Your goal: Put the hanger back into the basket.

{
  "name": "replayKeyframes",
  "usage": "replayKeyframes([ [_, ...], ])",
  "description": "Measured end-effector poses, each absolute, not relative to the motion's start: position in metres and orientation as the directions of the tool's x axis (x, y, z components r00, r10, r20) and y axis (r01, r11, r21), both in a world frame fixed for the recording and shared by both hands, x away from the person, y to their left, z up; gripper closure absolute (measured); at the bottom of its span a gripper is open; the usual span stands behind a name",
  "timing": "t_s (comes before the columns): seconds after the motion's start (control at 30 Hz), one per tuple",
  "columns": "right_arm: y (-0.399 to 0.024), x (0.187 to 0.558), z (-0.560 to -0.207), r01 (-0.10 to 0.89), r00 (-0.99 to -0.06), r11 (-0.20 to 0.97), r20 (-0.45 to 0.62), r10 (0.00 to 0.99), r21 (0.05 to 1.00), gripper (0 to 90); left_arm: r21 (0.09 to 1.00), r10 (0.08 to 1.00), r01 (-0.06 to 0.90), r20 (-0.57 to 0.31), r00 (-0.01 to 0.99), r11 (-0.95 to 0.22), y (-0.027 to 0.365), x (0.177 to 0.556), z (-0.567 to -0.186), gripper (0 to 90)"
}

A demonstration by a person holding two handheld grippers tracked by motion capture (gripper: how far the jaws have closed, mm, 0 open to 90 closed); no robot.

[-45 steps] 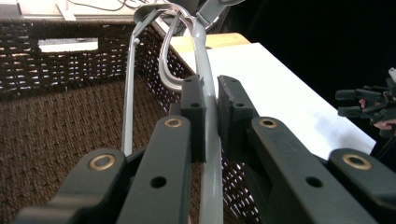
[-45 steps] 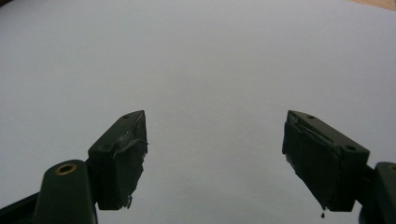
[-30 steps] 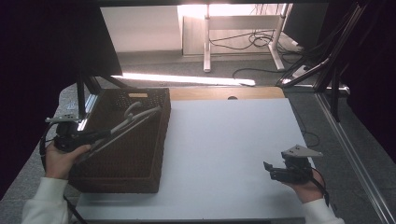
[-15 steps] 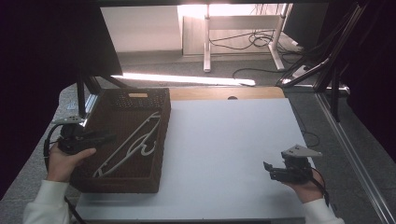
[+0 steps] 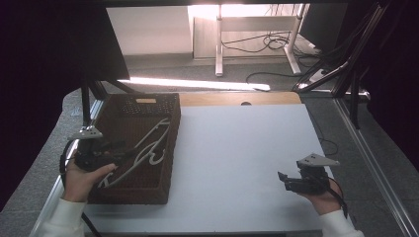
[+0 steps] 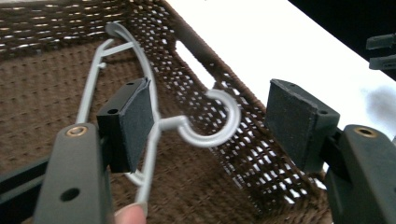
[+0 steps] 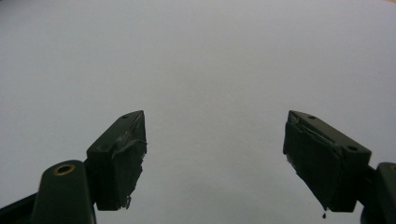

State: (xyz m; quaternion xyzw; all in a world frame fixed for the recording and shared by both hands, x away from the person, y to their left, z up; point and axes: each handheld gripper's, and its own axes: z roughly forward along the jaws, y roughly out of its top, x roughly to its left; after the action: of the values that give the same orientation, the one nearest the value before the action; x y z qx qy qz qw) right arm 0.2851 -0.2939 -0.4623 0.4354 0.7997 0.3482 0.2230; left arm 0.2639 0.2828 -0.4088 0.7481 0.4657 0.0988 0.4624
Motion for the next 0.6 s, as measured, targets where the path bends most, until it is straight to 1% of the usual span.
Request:
replayKeyframes([
  [0.27,-0.292,0.285,-0.464,0.539,-0.534,0.392,-0.057,0.844,0.745,21.4,0.793,0.781,0.593,-0.280,0.559,-0.140,0.255,0.248,-0.424,29.1],
  [0.6,-0.290,0.285,-0.467,0.532,-0.554,0.414,-0.066,0.830,0.739,21.1,0.795,0.794,0.586,-0.252,0.554,-0.156,0.252,0.239,-0.433,28.4],
])
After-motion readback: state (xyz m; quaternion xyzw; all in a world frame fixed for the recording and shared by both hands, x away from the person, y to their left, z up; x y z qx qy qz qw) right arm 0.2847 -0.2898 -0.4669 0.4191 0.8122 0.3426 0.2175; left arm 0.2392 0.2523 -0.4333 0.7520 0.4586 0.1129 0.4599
